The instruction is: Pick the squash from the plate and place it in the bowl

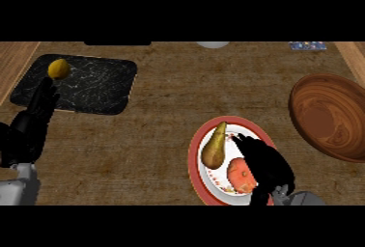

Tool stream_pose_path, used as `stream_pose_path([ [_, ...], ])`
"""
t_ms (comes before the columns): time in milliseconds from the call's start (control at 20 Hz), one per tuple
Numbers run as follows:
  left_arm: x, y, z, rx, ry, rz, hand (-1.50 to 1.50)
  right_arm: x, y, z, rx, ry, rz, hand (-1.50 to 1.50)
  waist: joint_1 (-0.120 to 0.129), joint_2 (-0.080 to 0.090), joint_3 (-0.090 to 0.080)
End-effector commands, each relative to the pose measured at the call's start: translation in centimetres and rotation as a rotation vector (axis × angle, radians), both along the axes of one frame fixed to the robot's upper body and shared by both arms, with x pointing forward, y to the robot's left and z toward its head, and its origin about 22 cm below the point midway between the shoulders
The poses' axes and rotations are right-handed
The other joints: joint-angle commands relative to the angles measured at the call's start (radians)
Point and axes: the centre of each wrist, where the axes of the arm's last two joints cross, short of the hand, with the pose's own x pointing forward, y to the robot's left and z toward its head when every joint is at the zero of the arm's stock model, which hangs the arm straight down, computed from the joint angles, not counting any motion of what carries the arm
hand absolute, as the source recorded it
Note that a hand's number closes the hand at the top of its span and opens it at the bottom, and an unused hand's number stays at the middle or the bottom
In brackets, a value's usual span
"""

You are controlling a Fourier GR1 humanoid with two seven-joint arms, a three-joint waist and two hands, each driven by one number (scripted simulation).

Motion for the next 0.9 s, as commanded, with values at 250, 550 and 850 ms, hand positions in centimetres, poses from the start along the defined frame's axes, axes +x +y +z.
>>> stream_pose_path([
  [250, -0.4, -1.2, -0.8, 0.006, -0.008, 0.002, 0.00, 0.5, 0.5, -2.5, -0.002, -0.015, -0.029, -1.50, 0.000, 0.000, 0.000],
  [550, 1.2, 0.4, -1.0, -0.002, -0.009, 0.010, 0.00, 0.3, -0.8, -5.5, 0.023, 0.058, 0.048, 1.50, -0.002, 0.002, 0.000],
  [850, 0.3, -0.1, -1.4, 0.003, 0.014, -0.020, 0.00, 2.5, 0.6, -4.3, 0.080, 0.028, 0.058, 1.50, 0.000, 0.001, 0.000],
])
